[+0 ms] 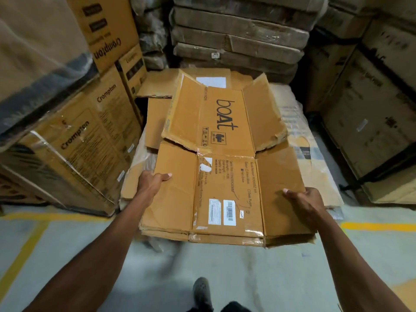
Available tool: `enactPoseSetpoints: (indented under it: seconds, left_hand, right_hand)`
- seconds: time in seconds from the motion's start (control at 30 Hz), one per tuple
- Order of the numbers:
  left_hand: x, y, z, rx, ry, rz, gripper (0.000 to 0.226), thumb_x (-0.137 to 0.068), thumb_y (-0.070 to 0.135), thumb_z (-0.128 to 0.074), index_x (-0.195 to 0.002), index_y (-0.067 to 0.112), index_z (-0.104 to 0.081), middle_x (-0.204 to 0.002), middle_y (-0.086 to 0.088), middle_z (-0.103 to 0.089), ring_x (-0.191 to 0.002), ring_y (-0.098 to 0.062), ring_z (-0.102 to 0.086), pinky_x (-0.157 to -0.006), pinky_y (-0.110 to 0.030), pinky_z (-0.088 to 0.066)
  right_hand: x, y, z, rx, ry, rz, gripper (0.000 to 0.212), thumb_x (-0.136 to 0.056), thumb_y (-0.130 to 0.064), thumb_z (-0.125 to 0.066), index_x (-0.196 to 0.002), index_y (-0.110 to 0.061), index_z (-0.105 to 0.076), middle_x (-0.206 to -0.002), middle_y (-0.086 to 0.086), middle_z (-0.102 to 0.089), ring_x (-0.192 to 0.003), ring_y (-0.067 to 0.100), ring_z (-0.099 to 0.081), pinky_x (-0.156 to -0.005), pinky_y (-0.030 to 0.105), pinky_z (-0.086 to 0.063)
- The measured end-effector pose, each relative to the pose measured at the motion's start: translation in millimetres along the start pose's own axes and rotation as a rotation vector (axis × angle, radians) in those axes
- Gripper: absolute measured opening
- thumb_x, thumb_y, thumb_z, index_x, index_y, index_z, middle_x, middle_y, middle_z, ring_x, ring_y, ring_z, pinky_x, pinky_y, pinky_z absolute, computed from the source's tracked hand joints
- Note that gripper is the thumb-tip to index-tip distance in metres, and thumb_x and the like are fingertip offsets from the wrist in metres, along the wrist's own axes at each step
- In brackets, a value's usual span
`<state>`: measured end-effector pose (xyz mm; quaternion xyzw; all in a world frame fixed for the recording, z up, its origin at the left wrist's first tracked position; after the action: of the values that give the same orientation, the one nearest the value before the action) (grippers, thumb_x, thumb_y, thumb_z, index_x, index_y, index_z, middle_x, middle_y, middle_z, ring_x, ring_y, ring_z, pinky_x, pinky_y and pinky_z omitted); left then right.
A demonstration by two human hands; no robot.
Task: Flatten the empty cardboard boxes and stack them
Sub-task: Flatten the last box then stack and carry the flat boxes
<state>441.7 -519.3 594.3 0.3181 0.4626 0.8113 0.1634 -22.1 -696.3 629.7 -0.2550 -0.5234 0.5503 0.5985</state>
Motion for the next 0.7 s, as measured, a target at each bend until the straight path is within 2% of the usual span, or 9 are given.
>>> enactPoseSetpoints:
  seconds: [0.13,0.27,0.4,0.47,0.57,0.63,0.7]
  left_hand:
    - [-70,20,-8,-0.029,-0.01,0.037,0.066,-0.049,0.052,-0.083,-0.101,0.014,-0.071,-0.095,-0.006,-0.075,-0.087,-0.03,-0.07,-0.086,-0.053,-0.057]
    - [-136,33,-28,-0.04,-0.014,0.054,0.081,-0.047,0.057,-0.082,-0.113,0.011,-0.069,-0.105,-0.006,-0.074,-0.094,-0.029,-0.068,-0.092,-0.051,-0.055]
    - [-181,59,-54,-0.068,0.015,0.05,0.061,-0.056,0.049,-0.083,-0.1,0.009,-0.07,-0.098,-0.008,-0.074,-0.09,-0.03,-0.067,-0.089,-0.05,-0.055]
    - [-206,79,-68,-0.065,0.033,0.044,0.072,-0.055,0.051,-0.082,-0.109,0.006,-0.068,-0.105,-0.009,-0.073,-0.096,-0.032,-0.066,-0.091,-0.049,-0.054]
    - [-251,108,-94,-0.063,0.053,0.038,0.079,-0.069,0.04,-0.083,-0.127,-0.006,-0.057,-0.119,-0.017,-0.064,-0.109,-0.037,-0.06,-0.091,-0.04,-0.048]
    - [-281,117,-106,-0.063,0.046,0.049,0.082,-0.065,0.043,-0.085,-0.126,-0.006,-0.057,-0.119,-0.017,-0.065,-0.108,-0.037,-0.061,-0.09,-0.041,-0.048]
    - [-312,116,-116,-0.068,0.062,0.071,0.089,-0.051,0.054,-0.084,-0.119,0.0,-0.063,-0.116,-0.013,-0.069,-0.104,-0.036,-0.064,-0.094,-0.045,-0.052]
  right_hand:
    - [-58,-18,-21,0.02,0.009,-0.049,0.029,-0.082,-0.038,-0.077,-0.096,-0.017,-0.06,-0.093,0.005,-0.068,-0.083,0.029,-0.065,-0.059,0.033,-0.049]
    - [-119,-34,-37,0.015,0.003,-0.09,0.026,-0.082,-0.037,-0.077,-0.089,-0.019,-0.06,-0.092,0.007,-0.069,-0.082,0.03,-0.066,-0.058,0.033,-0.049]
    - [-191,-43,-50,0.045,-0.005,-0.111,0.035,-0.08,-0.047,-0.076,-0.096,-0.02,-0.061,-0.094,0.007,-0.069,-0.084,0.032,-0.067,-0.061,0.035,-0.051]
    - [-235,-53,-54,0.056,-0.01,-0.112,0.036,-0.078,-0.046,-0.078,-0.093,-0.017,-0.064,-0.092,0.007,-0.071,-0.081,0.032,-0.068,-0.062,0.036,-0.053]
    - [-294,-68,-58,0.074,0.0,-0.116,0.035,-0.076,-0.042,-0.081,-0.09,-0.012,-0.07,-0.086,0.007,-0.073,-0.076,0.031,-0.07,-0.062,0.035,-0.055]
    - [-327,-73,-63,0.061,-0.002,-0.118,0.028,-0.077,-0.038,-0.081,-0.087,-0.015,-0.07,-0.086,0.006,-0.073,-0.075,0.029,-0.069,-0.059,0.031,-0.053]
    - [-356,-75,-68,0.032,-0.001,-0.132,0.028,-0.077,-0.038,-0.081,-0.09,-0.017,-0.068,-0.087,0.005,-0.072,-0.077,0.03,-0.069,-0.06,0.032,-0.053]
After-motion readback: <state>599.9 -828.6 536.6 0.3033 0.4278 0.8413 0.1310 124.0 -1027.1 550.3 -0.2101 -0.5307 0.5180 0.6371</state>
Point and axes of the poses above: each hand's wrist, its own x-axis away from the middle knuckle, its own z-axis out of the back of the hand, y = z × x, the point moved 6 cm from there along -x, towards the middle knuckle
